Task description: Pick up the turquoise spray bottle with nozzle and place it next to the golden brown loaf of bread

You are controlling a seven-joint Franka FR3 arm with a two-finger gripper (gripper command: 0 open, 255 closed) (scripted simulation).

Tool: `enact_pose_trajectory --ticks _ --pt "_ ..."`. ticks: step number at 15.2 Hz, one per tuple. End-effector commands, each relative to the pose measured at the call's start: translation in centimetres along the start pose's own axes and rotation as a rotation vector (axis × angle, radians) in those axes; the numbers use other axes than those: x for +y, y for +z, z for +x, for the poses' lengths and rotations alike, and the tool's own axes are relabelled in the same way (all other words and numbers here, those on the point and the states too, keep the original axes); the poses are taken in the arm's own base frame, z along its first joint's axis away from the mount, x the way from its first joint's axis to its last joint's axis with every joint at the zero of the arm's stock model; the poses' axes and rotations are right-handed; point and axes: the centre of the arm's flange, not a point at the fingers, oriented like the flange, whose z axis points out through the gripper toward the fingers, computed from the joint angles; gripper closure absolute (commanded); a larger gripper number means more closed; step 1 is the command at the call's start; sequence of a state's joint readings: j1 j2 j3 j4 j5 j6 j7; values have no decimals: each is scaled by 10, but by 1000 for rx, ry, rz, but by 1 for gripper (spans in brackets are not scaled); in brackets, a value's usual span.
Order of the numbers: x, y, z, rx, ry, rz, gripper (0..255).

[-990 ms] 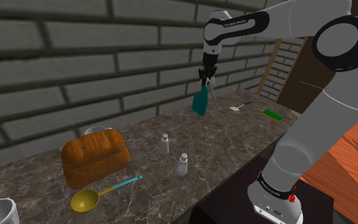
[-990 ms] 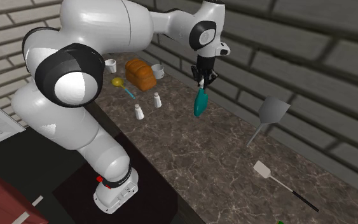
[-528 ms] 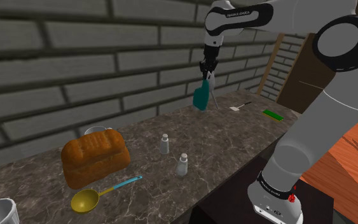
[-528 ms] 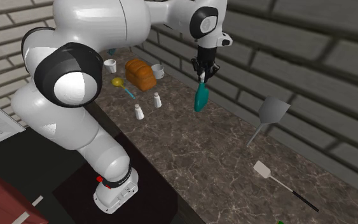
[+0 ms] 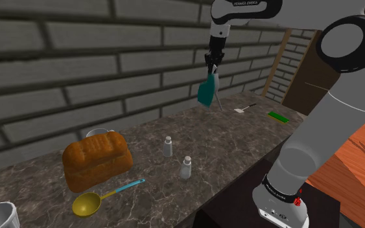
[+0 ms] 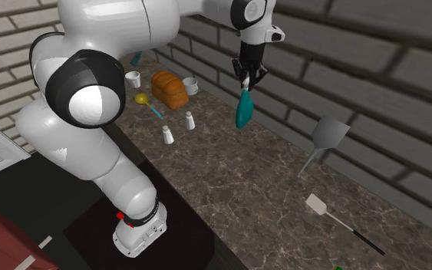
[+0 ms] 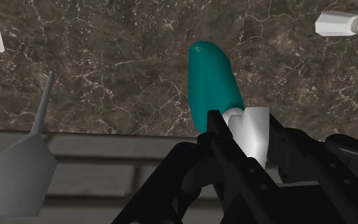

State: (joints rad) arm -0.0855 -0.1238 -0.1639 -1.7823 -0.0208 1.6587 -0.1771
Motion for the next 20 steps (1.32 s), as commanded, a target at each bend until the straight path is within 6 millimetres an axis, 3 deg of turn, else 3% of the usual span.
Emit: enact_pose_trajectory --ticks 1,20 --pt "0 -11 0 0 0 0 255" --pt "0 -111 -1 0 0 0 255"
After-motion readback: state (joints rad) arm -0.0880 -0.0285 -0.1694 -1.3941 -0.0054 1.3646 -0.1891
